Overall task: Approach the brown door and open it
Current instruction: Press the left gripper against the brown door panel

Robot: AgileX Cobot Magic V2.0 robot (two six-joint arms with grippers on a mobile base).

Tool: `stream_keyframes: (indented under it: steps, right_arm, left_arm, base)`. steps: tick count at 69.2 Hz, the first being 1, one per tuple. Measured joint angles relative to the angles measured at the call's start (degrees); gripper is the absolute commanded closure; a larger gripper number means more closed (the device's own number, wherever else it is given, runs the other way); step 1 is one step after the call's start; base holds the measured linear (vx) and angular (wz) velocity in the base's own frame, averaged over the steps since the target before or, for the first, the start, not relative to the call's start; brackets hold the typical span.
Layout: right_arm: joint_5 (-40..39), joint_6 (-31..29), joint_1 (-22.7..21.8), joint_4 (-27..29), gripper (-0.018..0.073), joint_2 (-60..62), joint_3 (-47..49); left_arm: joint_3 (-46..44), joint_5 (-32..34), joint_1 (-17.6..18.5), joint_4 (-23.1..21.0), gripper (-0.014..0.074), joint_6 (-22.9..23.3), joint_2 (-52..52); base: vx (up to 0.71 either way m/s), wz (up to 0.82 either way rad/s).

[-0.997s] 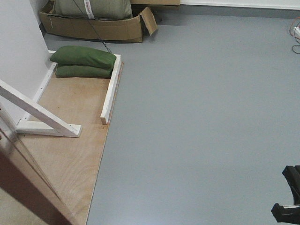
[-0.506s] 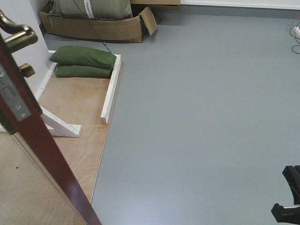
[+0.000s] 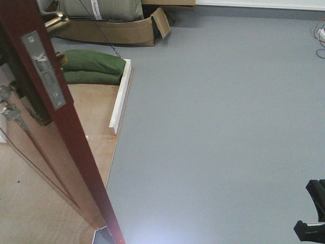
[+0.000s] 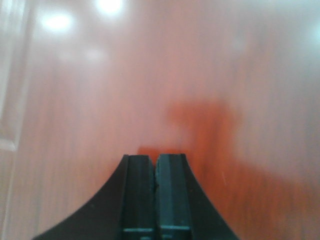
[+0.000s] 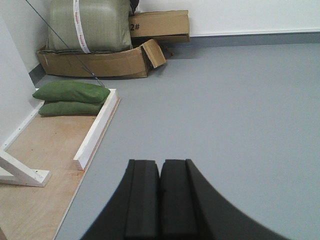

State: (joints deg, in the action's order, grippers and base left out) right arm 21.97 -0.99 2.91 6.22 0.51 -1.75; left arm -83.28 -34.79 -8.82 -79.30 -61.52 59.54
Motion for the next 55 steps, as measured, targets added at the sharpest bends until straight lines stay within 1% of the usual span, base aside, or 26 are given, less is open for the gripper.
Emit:
stream_keyframes:
  steps: [16,20,25,29,30,39,55]
  right_arm:
    - [0.0,0.0,0.0,0.0,0.0559,0.0,0.0]
    - [0.0,0.0,0.0,0.0,0.0559,0.0,0.0]
    - [0.0,0.0,0.0,0.0,0.0559,0.0,0.0]
    - [0.0,0.0,0.0,0.0,0.0559,0.0,0.0]
    - [0.0,0.0,0.0,0.0,0.0559,0.0,0.0]
    - [0.0,0.0,0.0,0.0,0.0559,0.0,0.0]
    - [0.0,0.0,0.0,0.0,0.0559,0.0,0.0]
  left_arm:
    - [0.0,6.2,9.0,8.3,0.0580,-0.1,0.0]
    - [0.3,7.8,10.5,10.0,0.0580,-0.1,0.0]
    - [1.4,9.7,12.1,11.2,0.0580,-0.2,-0.1]
    - [3.1,11.2,12.8,11.4,0.0580,-0.2,-0.1]
    - [4.8,12.8,13.1,11.4,0.0580,-0.2,-0.1]
    - [10.8,16.0,13.4,11.5,0.0580,-0.2,0.1]
    - [16.7,17.0,13.4,11.6,0.0580,-0.2,0.5]
  base:
    - [0.00,0.00]
    - [0.00,0.00]
    - [0.00,0.00]
    - [0.00,0.00]
    - [0.00,0.00]
    - [0.00,0.00]
    - [0.00,0.00]
